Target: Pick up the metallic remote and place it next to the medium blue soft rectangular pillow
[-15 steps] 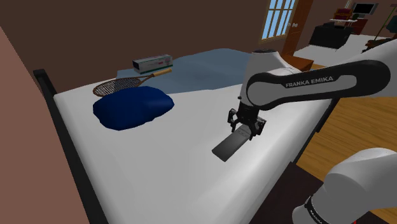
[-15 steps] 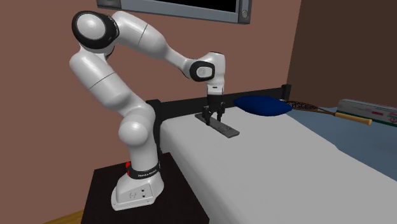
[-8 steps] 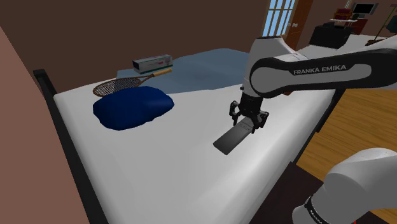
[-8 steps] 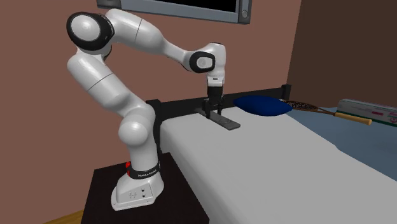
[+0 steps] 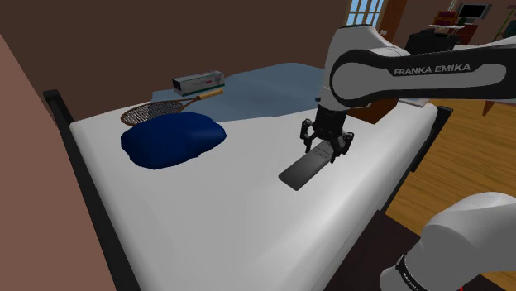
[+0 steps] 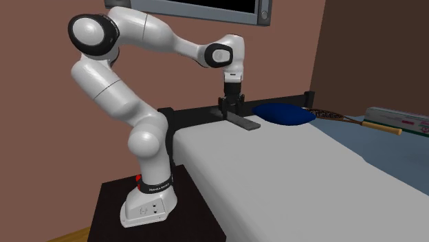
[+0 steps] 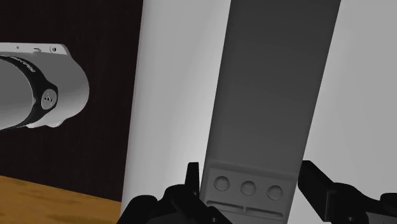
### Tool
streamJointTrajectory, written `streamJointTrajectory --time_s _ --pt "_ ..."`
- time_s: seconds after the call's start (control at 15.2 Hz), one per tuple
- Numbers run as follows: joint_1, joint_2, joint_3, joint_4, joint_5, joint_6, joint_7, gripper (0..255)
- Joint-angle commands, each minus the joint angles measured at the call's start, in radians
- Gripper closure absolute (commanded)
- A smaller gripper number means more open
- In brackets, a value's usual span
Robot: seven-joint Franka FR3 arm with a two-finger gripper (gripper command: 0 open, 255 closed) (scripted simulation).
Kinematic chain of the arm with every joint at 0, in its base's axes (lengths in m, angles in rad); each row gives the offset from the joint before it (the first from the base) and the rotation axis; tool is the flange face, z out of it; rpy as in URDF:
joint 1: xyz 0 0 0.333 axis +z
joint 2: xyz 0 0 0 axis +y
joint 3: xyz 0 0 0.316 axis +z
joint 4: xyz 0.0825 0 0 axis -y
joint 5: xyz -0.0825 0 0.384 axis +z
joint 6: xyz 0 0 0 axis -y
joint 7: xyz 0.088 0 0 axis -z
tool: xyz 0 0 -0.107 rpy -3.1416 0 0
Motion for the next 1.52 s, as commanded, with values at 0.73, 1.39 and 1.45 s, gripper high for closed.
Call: streamJointTrajectory --time_s 0.73,1.39,1.45 --pt "-0.032 0.309 0.126 0.316 -0.049 0.005 0.148 255" --pt "-0.007 0.754 0.256 0.751 -0.262 -0.026 0.386 255" --pt "0.008 0.803 0.261 0.805 -0.290 -0.039 0.409 255"
